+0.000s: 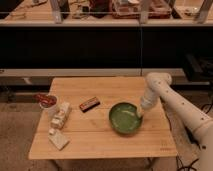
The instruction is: Drag the ceramic bowl in a circle
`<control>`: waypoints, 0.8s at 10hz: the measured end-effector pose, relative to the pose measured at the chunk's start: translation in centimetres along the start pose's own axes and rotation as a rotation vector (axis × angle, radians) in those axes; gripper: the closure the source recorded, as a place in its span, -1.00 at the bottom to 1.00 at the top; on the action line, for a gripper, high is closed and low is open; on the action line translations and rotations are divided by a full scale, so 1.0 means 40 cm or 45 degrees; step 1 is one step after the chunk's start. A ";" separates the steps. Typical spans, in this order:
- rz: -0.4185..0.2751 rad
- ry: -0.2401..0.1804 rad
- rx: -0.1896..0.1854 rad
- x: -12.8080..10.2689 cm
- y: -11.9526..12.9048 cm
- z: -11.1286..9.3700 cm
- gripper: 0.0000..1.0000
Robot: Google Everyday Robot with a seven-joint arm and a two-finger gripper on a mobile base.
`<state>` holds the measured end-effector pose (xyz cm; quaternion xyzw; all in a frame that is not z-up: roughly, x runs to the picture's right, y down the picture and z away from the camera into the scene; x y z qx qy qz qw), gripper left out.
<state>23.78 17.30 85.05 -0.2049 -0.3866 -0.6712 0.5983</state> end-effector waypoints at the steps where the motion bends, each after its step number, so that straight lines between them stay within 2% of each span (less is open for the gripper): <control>1: -0.016 -0.009 -0.012 -0.055 0.006 0.008 1.00; 3: -0.070 -0.015 0.000 -0.133 -0.027 0.025 1.00; 4: -0.120 -0.015 0.012 -0.158 -0.070 0.033 1.00; 6: -0.279 -0.031 0.044 -0.180 -0.205 0.041 1.00; 8: -0.444 -0.042 0.071 -0.154 -0.352 0.044 1.00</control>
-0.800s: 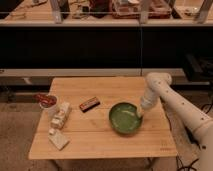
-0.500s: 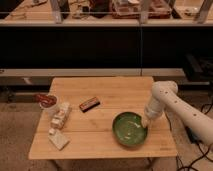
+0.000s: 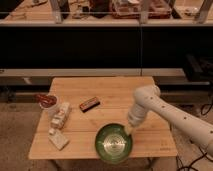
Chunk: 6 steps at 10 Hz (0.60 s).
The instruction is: Drag the ceramic bowl in a circle
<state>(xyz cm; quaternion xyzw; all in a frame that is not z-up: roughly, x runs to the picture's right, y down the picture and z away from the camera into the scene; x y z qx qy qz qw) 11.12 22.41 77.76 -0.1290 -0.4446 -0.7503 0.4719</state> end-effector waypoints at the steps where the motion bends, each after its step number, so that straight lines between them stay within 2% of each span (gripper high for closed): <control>1: -0.068 0.000 0.015 0.050 -0.053 0.003 1.00; 3: -0.152 0.026 0.051 0.183 -0.122 0.003 1.00; 4: -0.159 0.041 0.059 0.235 -0.125 -0.001 1.00; 6: -0.126 0.056 0.055 0.333 -0.079 -0.017 1.00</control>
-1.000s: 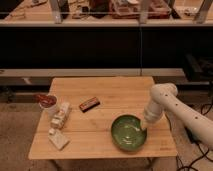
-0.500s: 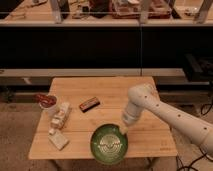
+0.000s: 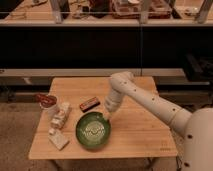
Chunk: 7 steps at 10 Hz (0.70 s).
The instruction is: Drag the ceramic bowl in a circle
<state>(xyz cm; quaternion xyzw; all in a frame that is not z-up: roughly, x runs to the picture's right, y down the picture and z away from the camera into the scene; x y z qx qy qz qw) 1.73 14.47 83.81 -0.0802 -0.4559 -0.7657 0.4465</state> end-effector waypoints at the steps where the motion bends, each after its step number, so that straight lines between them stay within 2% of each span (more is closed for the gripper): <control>1: 0.044 -0.006 -0.012 0.033 0.053 -0.005 1.00; 3: 0.145 -0.024 -0.031 0.041 0.152 -0.007 1.00; 4: 0.218 -0.025 -0.038 0.019 0.216 -0.015 1.00; 6: 0.311 -0.013 -0.054 -0.043 0.301 -0.043 1.00; 7: 0.363 -0.018 -0.076 -0.113 0.350 -0.063 1.00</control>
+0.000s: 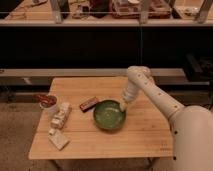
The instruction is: Drag the ceramic bowl in a circle
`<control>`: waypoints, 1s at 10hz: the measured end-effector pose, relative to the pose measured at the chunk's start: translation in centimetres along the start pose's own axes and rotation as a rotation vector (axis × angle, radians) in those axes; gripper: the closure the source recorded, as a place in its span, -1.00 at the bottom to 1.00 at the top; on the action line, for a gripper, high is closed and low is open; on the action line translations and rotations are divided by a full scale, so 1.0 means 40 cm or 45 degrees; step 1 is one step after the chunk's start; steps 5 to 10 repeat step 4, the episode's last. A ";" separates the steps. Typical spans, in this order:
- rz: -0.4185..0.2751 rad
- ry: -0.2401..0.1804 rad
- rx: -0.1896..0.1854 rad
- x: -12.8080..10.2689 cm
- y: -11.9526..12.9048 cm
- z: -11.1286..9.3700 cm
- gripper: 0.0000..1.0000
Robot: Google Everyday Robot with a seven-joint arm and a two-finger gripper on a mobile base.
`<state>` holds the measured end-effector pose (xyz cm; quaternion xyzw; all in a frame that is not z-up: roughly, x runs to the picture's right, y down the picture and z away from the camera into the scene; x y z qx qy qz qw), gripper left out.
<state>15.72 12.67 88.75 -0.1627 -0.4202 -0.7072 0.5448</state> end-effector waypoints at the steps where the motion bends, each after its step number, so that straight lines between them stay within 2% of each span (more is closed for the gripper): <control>1: 0.027 -0.009 -0.018 -0.046 0.041 -0.007 1.00; 3: 0.045 -0.027 -0.049 -0.165 0.096 -0.010 1.00; 4: 0.043 -0.030 -0.055 -0.194 0.104 -0.009 1.00; 10: 0.043 -0.030 -0.055 -0.194 0.104 -0.009 1.00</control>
